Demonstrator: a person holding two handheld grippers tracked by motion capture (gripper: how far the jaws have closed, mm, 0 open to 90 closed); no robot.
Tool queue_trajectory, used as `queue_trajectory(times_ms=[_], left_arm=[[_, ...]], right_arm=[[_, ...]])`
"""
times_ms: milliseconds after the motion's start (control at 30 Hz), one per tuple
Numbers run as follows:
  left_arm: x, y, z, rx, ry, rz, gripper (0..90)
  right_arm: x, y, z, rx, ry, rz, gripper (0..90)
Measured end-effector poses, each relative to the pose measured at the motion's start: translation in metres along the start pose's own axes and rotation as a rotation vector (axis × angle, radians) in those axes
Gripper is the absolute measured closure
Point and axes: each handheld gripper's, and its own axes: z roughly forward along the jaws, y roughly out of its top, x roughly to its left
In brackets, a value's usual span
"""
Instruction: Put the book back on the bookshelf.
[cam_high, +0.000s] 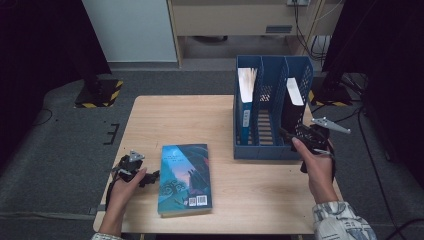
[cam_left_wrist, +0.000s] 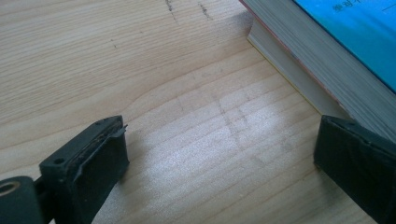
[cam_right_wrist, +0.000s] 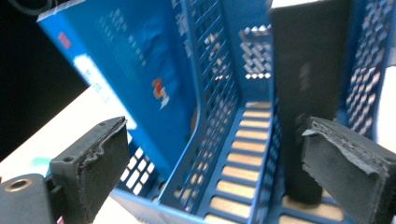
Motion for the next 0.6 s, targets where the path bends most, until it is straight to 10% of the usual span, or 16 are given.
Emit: queue_trajectory(times_ms=[600], left_arm=[[0.003, -0.002, -0.001, -0.043, -0.002, -0.058, 4.1]], right_arm=[[0.036, -0.047, 0.017, 0.057, 0.113, -0.045, 14.8]])
